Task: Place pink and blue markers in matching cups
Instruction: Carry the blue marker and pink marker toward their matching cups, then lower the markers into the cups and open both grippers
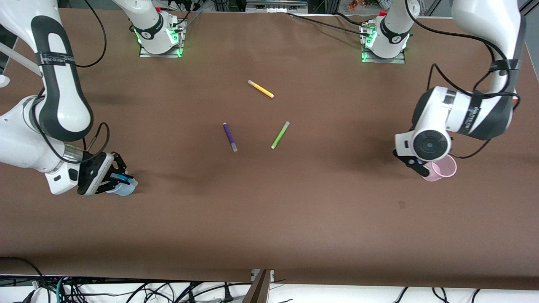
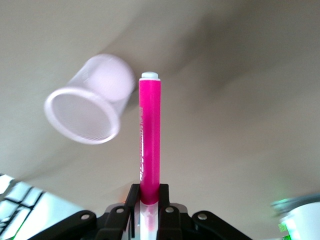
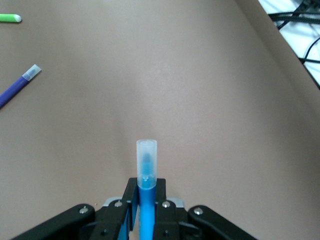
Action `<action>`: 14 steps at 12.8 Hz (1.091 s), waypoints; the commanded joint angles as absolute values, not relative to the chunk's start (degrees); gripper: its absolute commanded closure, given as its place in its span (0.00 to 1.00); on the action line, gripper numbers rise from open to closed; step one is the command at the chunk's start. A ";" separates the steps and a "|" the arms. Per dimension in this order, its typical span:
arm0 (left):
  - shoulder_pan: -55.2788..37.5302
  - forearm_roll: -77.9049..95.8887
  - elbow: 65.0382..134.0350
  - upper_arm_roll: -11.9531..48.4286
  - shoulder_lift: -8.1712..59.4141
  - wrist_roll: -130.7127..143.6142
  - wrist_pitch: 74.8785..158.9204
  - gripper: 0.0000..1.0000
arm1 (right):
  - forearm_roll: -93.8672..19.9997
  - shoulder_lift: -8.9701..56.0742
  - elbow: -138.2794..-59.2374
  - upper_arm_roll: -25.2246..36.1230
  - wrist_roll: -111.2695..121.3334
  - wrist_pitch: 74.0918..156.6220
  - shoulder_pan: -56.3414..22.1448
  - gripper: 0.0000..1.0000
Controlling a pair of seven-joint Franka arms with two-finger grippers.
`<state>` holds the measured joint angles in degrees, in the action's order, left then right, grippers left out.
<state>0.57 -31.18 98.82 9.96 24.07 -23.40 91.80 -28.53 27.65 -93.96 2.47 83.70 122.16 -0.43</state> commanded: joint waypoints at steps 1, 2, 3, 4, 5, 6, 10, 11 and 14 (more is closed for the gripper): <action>2.10 -37.85 97.29 10.55 24.87 -27.68 90.00 1.00 | -33.03 28.56 -92.73 1.50 90.85 119.63 2.80 1.00; 2.28 -41.36 97.21 10.55 25.40 -28.90 89.48 1.00 | -35.31 29.26 -92.64 1.49 93.49 119.18 3.68 1.00; 2.29 -43.83 95.99 10.55 26.79 -31.00 89.21 1.00 | -37.94 29.88 -92.38 1.49 96.21 119.01 4.56 1.00; 2.72 -44.90 93.80 10.02 28.81 -33.55 88.08 1.00 | -39.80 30.23 -92.37 1.58 98.07 119.00 4.83 1.00; 3.16 -45.00 91.08 9.24 30.48 -36.79 87.11 1.00 | -40.77 30.50 -92.37 1.58 99.04 118.92 5.27 1.00; 3.60 -45.09 89.31 8.88 31.89 -38.04 87.01 1.00 | -41.30 30.76 -92.37 1.50 99.84 118.57 5.88 1.00; 3.52 -47.80 88.33 8.53 34.71 -37.79 86.92 1.00 | -46.40 32.25 -92.37 1.58 106.42 116.28 8.34 1.00; 3.43 -48.77 88.24 8.53 35.33 -37.62 86.92 1.00 | -46.49 32.34 -92.37 1.58 106.96 115.84 8.78 1.00; 3.08 -50.09 88.24 8.35 37.08 -37.18 86.84 1.00 | -46.93 33.13 -92.37 1.41 108.28 114.52 10.19 1.00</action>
<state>3.57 -47.74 90.58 8.35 35.04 -36.31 88.73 -44.84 32.08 -93.55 2.36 106.38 116.20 8.49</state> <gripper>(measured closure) 0.819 0.833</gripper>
